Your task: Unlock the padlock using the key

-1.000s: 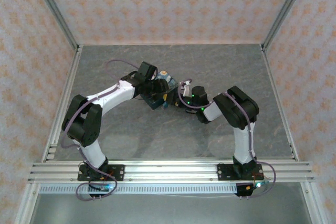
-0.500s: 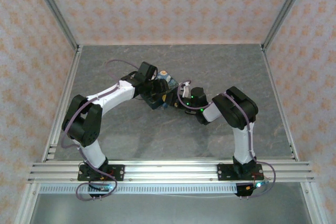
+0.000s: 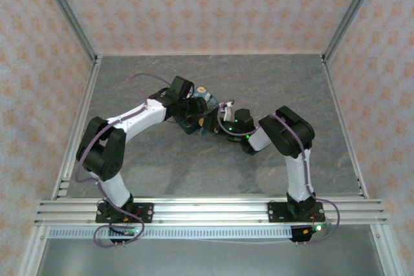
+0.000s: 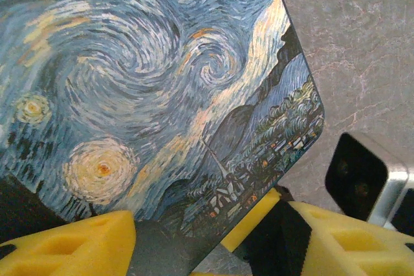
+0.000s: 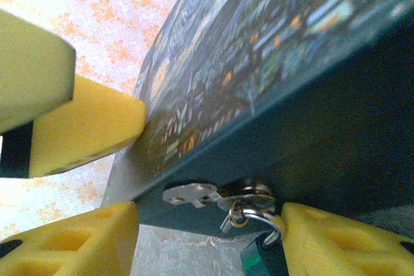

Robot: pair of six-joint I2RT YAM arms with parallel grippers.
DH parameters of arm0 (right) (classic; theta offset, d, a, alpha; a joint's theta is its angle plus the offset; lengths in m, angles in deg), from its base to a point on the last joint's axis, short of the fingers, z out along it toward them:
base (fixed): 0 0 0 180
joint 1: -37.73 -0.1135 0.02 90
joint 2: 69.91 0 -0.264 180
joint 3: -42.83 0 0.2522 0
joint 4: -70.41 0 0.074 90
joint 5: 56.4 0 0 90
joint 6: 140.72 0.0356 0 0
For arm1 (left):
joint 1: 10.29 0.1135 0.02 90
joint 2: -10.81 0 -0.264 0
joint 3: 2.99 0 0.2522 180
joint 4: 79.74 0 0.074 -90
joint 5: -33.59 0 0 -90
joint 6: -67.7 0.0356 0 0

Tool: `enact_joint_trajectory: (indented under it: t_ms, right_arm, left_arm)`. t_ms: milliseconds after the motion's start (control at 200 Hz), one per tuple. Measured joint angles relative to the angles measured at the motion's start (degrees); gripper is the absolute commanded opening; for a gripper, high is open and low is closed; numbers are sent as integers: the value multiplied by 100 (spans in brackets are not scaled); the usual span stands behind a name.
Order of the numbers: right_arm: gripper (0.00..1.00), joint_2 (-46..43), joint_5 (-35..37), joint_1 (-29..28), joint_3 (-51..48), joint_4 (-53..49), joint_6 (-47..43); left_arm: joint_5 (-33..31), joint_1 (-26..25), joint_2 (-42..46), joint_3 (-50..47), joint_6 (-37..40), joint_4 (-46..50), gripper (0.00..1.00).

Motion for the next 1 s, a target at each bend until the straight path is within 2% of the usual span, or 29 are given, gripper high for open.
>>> enact_joint_trajectory:
  t_ms: [596,686,1001]
  right_arm:
    - [41,13,13,-68,-229,234,28]
    - [36,13,48,-59,-229,232,13]
    - [7,13,199,-2,-229,44,-31]
  left_arm:
    - [-2,0,0,0,0,0,64]
    - [-4,0,0,0,0,0,64]
    - [-17,0,0,0,0,0,64]
